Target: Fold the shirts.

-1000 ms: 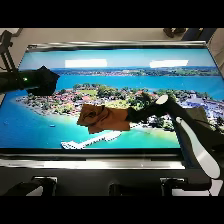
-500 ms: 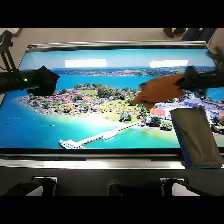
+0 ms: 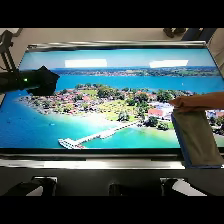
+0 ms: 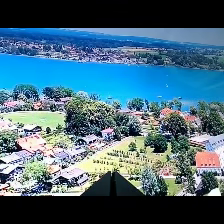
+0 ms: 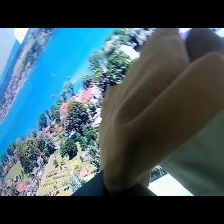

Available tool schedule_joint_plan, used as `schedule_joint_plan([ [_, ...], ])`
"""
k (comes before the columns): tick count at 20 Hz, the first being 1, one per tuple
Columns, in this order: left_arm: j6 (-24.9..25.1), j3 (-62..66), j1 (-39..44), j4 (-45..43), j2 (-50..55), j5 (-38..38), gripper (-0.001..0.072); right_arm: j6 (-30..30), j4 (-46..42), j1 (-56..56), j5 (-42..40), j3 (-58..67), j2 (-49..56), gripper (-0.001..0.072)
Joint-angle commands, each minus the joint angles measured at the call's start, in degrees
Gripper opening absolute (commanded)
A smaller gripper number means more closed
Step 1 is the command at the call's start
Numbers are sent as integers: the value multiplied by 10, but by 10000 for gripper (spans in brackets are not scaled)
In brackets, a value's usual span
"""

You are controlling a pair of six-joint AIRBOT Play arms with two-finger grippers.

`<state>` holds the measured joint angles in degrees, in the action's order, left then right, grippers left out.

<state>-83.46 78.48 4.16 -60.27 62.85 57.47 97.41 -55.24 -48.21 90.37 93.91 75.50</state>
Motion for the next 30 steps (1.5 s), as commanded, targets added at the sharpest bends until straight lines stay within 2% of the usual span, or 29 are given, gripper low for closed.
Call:
schedule_joint_plan([
  [1, 1, 0, 0, 0, 1, 0, 31, 31, -106, -40, 122, 2, -5, 36],
  [3, 1, 0, 0, 1, 3, 0, 31, 47, -241, -39, 158, -26, -16, 36],
  [6, 1, -5, 0, 1, 5, 7, 31, 44, -335, -39, 144, -148, -55, 36],
  [8, 1, -9, 0, 1, 4, 18, 31, 44, -372, -39, 106, -246, -80, 36],
  [11, 1, -13, 0, 1, 5, 21, 31, 56, -374, -39, 30, -362, -106, 49],
  [12, 1, -13, 0, 1, 5, 21, 31, 59, -372, -39, 13, -382, -108, 217],
  [13, 1, -13, 0, 1, 5, 21, 31, 58, -373, -39, 3, -390, -108, 552],
  [14, 1, -13, 0, 1, 4, 21, 31, 39, -372, -39, -7, -387, -108, 695],
  [15, 1, -12, 0, 1, 4, 21, 31, 17, -372, -38, -27, -375, -108, 669],
  [18, 1, 16, -1, 3, 0, 15, 31, -31, -337, -38, -88, -274, -108, 670],
  [20, 46, 64, 0, -12, 0, -18, 28, -75, -262, -6, -166, -175, -108, 670],
  [21, 55, 88, 8, -64, 2, -37, 27, -95, -238, 27, -203, -139, -110, 669],
  [22, 30, 107, 24, -169, 8, -50, 27, -109, -221, 80, -242, -110, -112, 669],
  [24, -79, 113, 66, -404, 29, -21, 28, -110, -217, 212, -289, -94, -113, 669],
  [25, -104, 112, 79, -461, 46, 29, 29, -99, -219, 287, -287, -94, -106, 668],
  [26, -107, 107, 83, -463, 65, 80, 37, -75, -222, 355, -275, -96, -95, 668],
  [27, -108, 96, 83, -442, 85, 132, 203, -52, -224, 421, -258, -100, -76, 668],
  [28, -128, 80, 83, -422, 108, 198, 555, -40, -224, 476, -240, -105, -52, 669],
  [29, -141, 56, 83, -410, 128, 261, 720, -23, -224, 516, -205, -105, -27, 669],
  [30, -141, 24, 83, -399, 139, 288, 720, 5, -223, 542, -167, -105, -1, 669],
])
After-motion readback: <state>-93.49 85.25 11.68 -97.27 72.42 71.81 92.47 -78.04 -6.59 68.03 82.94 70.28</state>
